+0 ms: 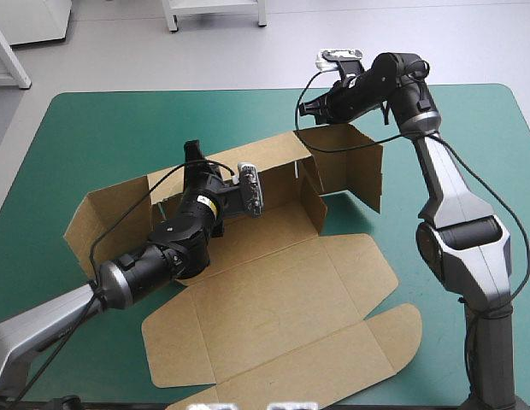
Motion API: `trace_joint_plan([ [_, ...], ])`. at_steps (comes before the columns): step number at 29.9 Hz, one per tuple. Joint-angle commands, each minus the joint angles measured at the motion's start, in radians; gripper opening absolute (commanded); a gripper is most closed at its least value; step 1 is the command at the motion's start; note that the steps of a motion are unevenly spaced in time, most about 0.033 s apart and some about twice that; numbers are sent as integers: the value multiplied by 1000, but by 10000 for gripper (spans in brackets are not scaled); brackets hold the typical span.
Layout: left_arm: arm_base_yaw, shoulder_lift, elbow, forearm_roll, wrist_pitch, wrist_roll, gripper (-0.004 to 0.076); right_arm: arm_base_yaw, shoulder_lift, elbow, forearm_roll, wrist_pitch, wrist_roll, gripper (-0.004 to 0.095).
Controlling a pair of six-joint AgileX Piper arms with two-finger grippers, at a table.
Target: Fold the box
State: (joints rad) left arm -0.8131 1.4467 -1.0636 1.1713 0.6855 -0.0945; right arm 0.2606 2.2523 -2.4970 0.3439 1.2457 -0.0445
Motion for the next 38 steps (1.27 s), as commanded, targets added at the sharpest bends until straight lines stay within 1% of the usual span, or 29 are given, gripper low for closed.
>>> trace_joint_plan([
  [1, -6, -29, -11, -35, 19, -21, -8, 1, -91, 4, 17, 2, 7, -17],
  [12, -6, -29, -11, -33, 11, -47, -8, 7, -194, 191, 19, 2, -1, -17],
  [14, -6, -29, -11, -33, 11, -47, -8, 7, -218, 223, 41, 2, -18, -17],
  [19, -6, -29, -11, -33, 9, -47, -8, 7, -256, 288, 54, 2, -71, -17],
  [23, -6, -29, -11, -33, 9, -50, -8, 7, -283, 337, 114, -11, -138, -17],
  [28, -6, -29, -11, -33, 7, -55, -8, 7, -327, 445, 149, -104, -187, -17],
  [31, -6, -29, -11, -33, 7, -55, -8, 5, -379, 563, 175, -177, -226, -17],
  [34, -6, -29, -11, -33, 7, -57, -8, 5, -441, 695, 200, -276, -284, -17],
  [38, -6, -29, -11, -33, 3, -57, -8, 5, -531, 859, 285, -420, -416, -17],
])
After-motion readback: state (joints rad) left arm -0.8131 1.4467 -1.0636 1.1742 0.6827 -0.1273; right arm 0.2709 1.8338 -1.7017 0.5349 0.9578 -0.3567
